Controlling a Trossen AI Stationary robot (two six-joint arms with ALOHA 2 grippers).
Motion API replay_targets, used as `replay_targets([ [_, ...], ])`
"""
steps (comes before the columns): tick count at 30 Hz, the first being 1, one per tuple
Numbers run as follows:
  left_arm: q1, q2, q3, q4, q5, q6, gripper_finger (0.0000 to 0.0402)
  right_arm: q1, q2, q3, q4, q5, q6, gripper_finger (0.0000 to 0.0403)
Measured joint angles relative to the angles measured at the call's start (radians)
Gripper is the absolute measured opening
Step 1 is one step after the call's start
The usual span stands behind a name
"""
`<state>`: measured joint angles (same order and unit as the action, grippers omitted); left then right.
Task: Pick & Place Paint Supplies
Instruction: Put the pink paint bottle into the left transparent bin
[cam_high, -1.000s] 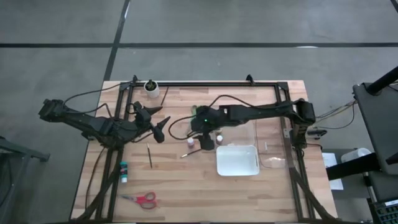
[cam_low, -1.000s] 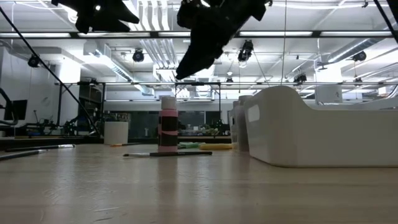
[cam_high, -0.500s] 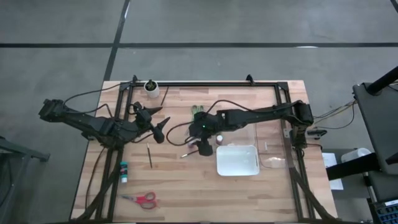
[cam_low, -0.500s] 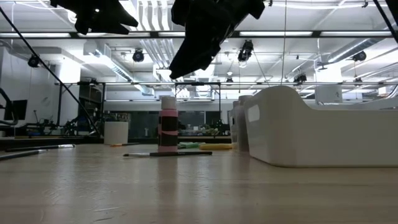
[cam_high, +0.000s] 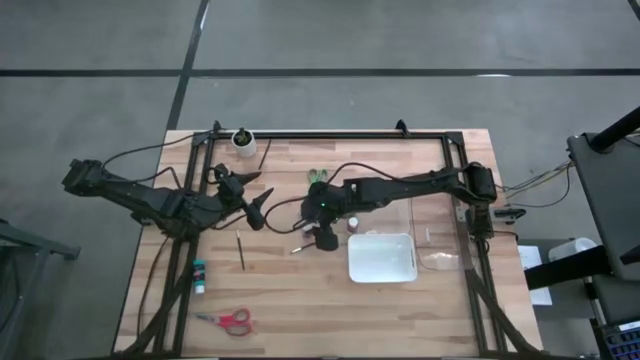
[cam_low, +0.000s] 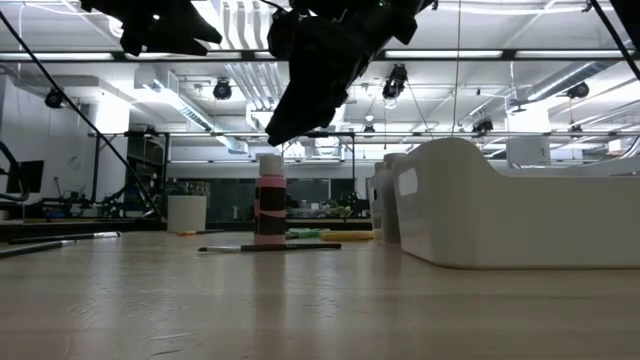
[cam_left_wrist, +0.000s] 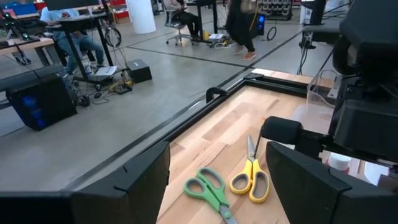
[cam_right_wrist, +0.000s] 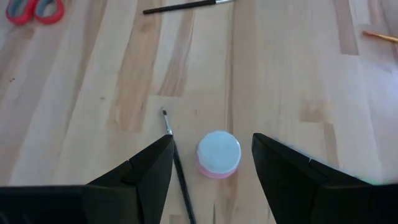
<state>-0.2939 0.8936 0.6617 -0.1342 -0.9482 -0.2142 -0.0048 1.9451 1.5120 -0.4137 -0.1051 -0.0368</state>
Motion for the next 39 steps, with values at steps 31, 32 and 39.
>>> replay_targets([
  [31,-0.001,0.0,0.0,-0.001,0.003,0.001,0.0269,0.013,0.02,-0.001,0.004,0.0,0.024,0.0295],
  [32,-0.001,0.0,0.0,-0.001,0.003,0.001,0.0269,0.013,0.022,-0.001,0.005,0.001,0.019,0.0295],
  [39,0.0,0.0,0.0,0.002,0.0,0.0,0.0268,0.013,0.033,-0.001,0.013,0.004,0.008,0.0295],
])
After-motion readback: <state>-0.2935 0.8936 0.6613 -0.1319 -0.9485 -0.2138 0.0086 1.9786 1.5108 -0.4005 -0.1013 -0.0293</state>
